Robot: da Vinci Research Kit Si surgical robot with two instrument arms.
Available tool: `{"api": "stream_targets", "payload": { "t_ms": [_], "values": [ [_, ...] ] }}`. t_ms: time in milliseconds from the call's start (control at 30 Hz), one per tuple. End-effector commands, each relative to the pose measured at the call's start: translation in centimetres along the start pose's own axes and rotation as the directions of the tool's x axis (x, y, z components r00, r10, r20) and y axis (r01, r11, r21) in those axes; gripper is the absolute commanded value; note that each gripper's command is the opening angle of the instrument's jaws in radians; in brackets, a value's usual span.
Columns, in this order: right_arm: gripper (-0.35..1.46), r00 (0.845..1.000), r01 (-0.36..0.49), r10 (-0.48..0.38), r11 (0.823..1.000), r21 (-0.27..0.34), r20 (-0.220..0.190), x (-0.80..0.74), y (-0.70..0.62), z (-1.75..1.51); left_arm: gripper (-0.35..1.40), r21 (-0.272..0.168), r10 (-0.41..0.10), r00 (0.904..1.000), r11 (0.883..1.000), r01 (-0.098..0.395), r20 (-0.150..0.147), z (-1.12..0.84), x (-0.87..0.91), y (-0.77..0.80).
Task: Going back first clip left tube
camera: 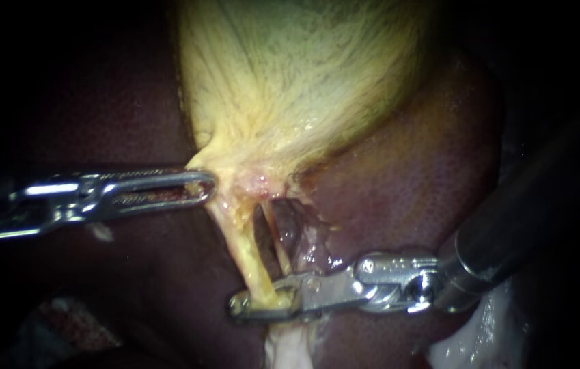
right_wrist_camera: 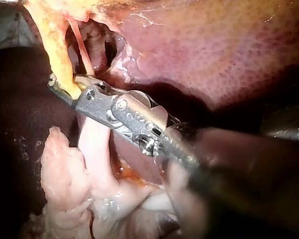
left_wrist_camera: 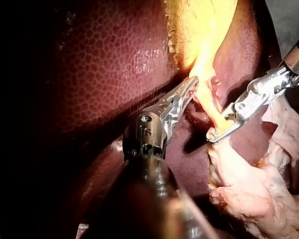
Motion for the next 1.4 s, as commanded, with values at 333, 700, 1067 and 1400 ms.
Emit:
{"api": "stream_targets", "payload": {
  "t_ms": [333,700,1067,1400],
  "values": [
    [-0.35,1.000,-0.004,0.004,1.000,0.001,0.008,-0.02,0.00,0.01,-0.35,0.001,0.001,1.0000,1.000,-0.001,0.000,-0.02,0.00,-0.01],
    [0.51,0.983,0.183,-0.184,0.981,-0.058,-0.019,0.09,0.02,-0.01,-0.35,-0.001,-0.001,1.0000,1.000,0.001,0.001,-0.03,-0.02,-0.03],
    [0.60,0.914,0.401,-0.406,0.902,-0.157,0.003,0.18,0.09,-0.06,-0.35,-0.001,-0.001,1.0000,1.000,0.001,0.001,-0.05,-0.03,-0.04],
    [0.60,0.908,0.415,-0.419,0.897,-0.151,0.002,0.13,0.04,-0.29,-0.35,-0.001,-0.001,1.0000,1.000,0.001,0.000,-0.06,-0.02,-0.04]
  ]
}}
